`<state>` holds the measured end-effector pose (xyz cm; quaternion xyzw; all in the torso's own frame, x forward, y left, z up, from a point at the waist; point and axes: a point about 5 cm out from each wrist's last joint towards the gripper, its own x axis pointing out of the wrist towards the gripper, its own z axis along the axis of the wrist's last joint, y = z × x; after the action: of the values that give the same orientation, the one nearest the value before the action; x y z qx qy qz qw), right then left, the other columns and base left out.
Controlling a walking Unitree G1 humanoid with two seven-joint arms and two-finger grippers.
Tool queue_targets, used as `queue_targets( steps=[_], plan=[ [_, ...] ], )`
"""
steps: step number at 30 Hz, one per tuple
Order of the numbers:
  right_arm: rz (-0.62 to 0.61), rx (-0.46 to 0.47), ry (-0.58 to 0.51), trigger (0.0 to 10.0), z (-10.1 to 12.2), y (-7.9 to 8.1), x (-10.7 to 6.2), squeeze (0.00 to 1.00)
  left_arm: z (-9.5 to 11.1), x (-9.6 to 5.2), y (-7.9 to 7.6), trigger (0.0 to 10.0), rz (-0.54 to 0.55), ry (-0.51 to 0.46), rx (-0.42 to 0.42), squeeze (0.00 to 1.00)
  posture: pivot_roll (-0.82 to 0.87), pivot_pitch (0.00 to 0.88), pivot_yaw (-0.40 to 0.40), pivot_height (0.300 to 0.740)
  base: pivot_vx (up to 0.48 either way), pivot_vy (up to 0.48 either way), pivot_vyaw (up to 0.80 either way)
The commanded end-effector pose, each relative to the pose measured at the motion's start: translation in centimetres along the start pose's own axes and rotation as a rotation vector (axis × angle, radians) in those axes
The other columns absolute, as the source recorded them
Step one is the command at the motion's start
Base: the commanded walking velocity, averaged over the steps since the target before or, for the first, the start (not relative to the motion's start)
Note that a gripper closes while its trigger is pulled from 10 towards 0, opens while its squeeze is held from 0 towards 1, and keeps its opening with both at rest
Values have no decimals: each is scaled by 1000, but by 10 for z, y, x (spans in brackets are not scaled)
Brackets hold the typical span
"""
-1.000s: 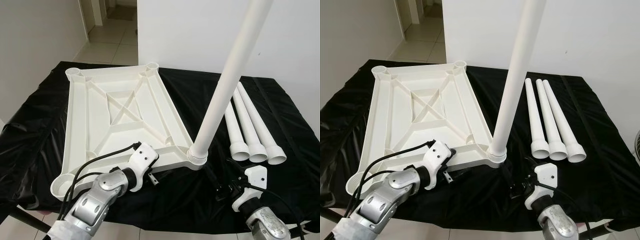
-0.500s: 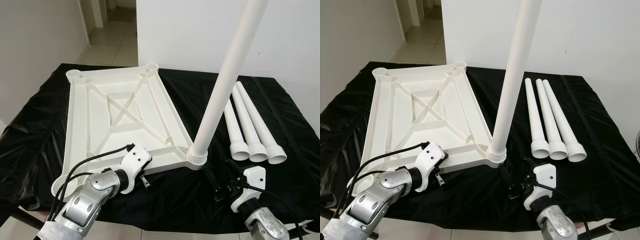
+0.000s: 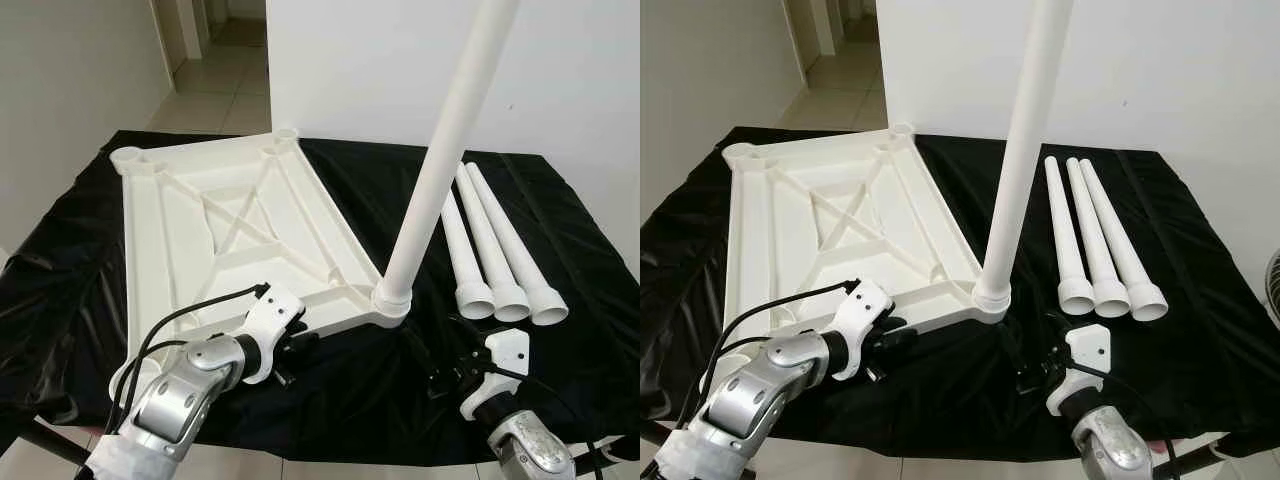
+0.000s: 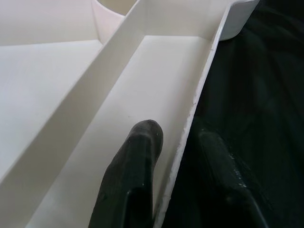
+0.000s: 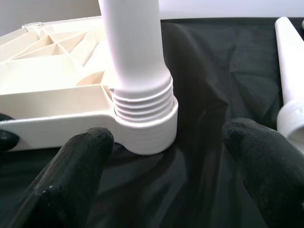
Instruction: Building children table
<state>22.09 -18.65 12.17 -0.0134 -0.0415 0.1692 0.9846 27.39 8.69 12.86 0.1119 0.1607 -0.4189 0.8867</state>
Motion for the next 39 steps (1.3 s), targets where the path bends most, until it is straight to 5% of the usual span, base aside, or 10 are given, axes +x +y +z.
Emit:
queue_targets(
  steps=[1,16,29,39],
  plan=[
    [-12,-8,5,10000,-2,-1,0,0,-2,-3,16,0,276,30,-11,0,-33,71,13,740,0,0,0],
    [-31,-18,-27,10000,3,-3,11,0,16,9,12,0,446,-12,-168,0,-39,73,12,740,0,0,0],
    [-42,-5,-48,10000,4,2,19,0,16,4,49,0,805,-80,-277,0,-36,73,6,740,0,0,0],
    [-57,-1,-63,10000,5,4,22,0,22,14,60,0,868,-122,-305,0,-53,71,12,740,0,0,0]
  ],
)
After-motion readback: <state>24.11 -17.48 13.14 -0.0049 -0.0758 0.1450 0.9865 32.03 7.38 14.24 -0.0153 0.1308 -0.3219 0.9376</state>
